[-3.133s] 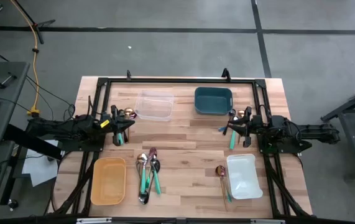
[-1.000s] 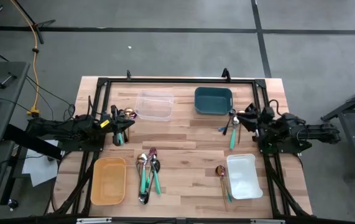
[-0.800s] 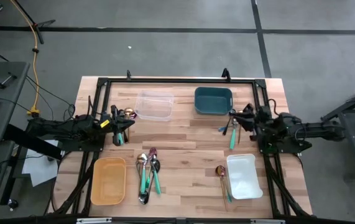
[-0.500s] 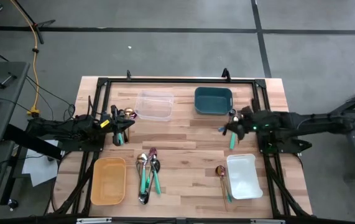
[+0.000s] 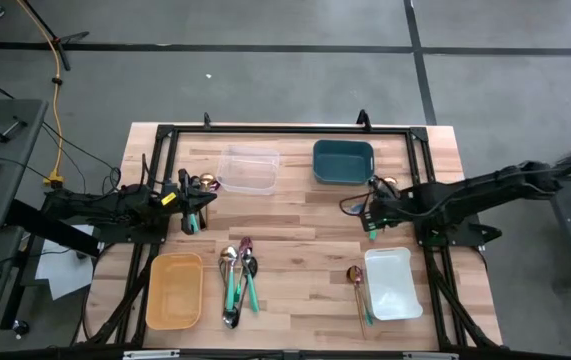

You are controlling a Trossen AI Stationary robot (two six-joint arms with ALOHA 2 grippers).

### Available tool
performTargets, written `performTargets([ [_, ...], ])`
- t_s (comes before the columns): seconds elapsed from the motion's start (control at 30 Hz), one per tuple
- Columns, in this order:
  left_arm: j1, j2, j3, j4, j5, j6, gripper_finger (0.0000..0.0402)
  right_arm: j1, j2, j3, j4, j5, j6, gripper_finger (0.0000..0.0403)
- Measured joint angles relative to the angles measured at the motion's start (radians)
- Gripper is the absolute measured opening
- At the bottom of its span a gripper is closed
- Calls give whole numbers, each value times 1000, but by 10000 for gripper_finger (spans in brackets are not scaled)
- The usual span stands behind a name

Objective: Sort silverware by color (type)
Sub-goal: Put the green spoon into the blue bin

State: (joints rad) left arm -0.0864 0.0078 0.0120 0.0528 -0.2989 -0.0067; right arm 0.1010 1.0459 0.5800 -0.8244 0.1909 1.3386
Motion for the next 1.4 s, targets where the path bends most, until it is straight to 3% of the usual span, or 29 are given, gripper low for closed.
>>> performTargets([
  [0.43, 0, 0, 0, 0, 0, 0, 3, -56, 85, 1, 3, 46, -25, 95],
  [0.73, 0, 0, 0, 0, 0, 0, 3, -112, 188, 1, -17, 130, -18, 206],
  [0.87, 0, 0, 0, 0, 0, 0, 3, -147, 242, 1, -16, 141, 33, 237],
  [1.1, 0, 0, 0, 0, 0, 0, 3, -171, 324, 3, 20, 103, 30, 231],
  [1.4, 0, 0, 0, 0, 0, 0, 3, -173, 360, 5, 13, 109, 62, 197],
])
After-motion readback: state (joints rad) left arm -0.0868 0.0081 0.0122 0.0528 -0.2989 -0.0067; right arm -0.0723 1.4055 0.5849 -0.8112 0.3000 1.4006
